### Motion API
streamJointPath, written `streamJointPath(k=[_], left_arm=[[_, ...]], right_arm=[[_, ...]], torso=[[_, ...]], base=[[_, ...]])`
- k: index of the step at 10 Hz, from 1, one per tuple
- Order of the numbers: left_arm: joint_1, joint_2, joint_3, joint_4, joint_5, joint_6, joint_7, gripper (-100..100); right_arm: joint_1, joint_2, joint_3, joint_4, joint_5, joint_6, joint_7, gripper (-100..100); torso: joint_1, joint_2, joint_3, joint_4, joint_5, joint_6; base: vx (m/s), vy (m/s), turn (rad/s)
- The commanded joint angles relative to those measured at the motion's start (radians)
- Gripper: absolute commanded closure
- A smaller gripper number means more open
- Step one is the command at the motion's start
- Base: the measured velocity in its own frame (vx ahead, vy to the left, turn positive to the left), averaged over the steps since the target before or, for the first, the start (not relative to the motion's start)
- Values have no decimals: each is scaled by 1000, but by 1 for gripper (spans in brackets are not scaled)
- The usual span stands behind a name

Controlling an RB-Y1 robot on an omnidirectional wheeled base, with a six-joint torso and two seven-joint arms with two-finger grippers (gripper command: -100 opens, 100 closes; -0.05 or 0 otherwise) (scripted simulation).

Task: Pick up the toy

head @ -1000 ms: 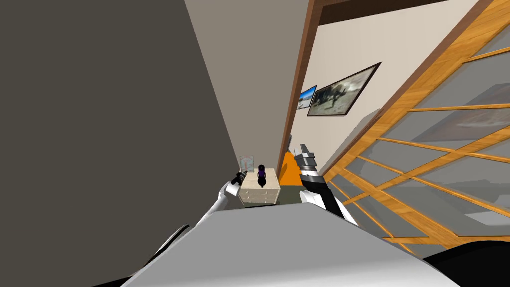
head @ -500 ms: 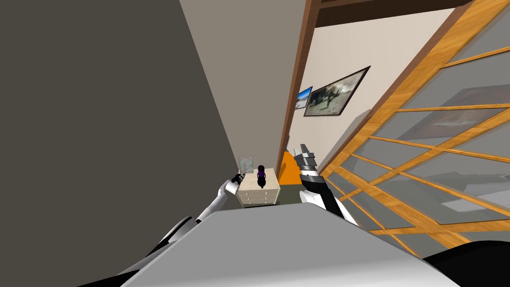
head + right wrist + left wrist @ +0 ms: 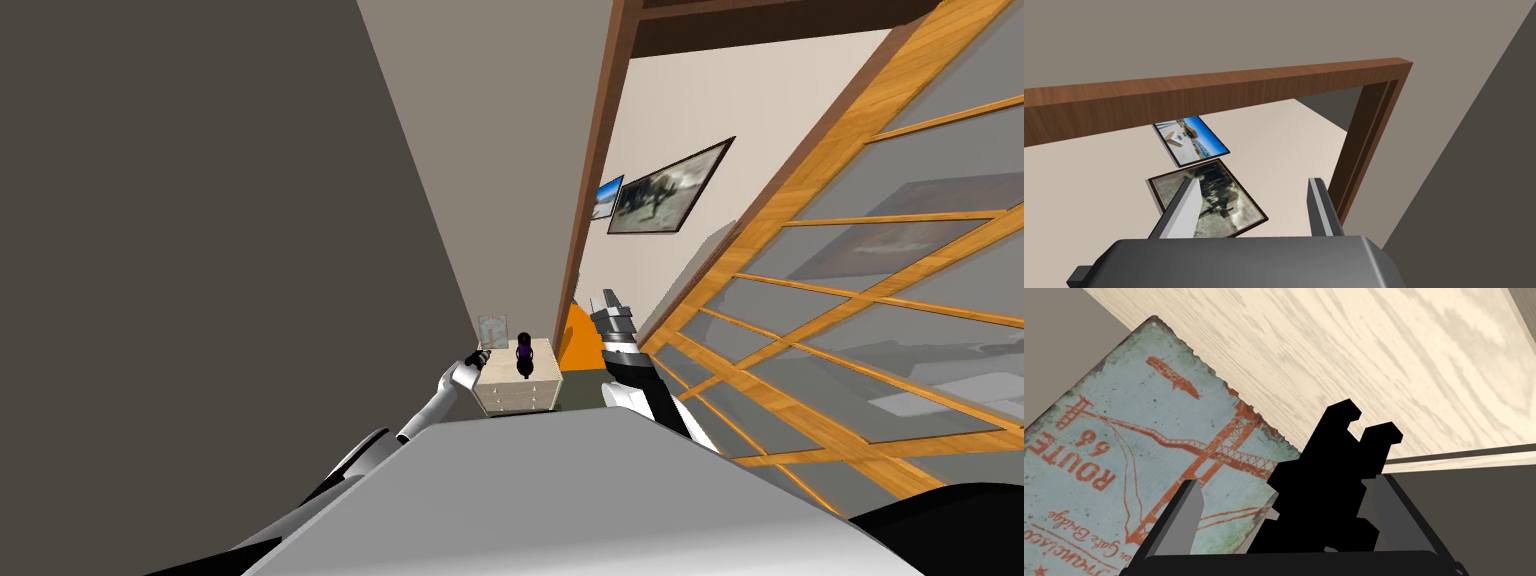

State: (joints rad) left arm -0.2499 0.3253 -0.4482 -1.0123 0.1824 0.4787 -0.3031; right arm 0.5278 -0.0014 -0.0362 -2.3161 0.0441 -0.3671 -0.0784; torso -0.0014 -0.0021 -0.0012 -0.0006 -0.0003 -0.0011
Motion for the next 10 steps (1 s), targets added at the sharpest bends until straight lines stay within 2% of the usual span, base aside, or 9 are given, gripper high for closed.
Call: streamJointPath(k=[1,2,3,4,8,9,10], left_arm=[[5,-11,8,28,-14,-29,4,-100],[9,-19,15,50,-25,-51,6,-100],[3,-17,11,45,-19,-38,4,-100],[3,-18,12,48,-20,-43,5,100],[3,-18,12,47,-20,-44,5,100],[3,-18,12,47,-20,-43,5,0],[2,-6,4,12,-8,-15,2,100]], right_arm=[[0,0,0,0,0,0,0,0],[0,0,0,0,0,0,0,0],[0,0,0,0,0,0,0,0],[0,0,0,0,0,0,0,0],[0,0,0,0,0,0,0,0],[0,0,0,0,0,0,0,0],[0,0,0,0,0,0,0,0]], torso=[[0,0,0,0,0,0],[1,0,0,0,0,0],[2,0,0,0,0,0],[1,1,1,0,0,0],[0,2,1,0,0,0],[0,2,1,0,0,0],[0,2,1,0,0,0]], base=[[45,9,-68],[19,29,-83],[6,11,-25],[0,0,0],[0,0,0],[0,0,0],[-17,-23,71]])
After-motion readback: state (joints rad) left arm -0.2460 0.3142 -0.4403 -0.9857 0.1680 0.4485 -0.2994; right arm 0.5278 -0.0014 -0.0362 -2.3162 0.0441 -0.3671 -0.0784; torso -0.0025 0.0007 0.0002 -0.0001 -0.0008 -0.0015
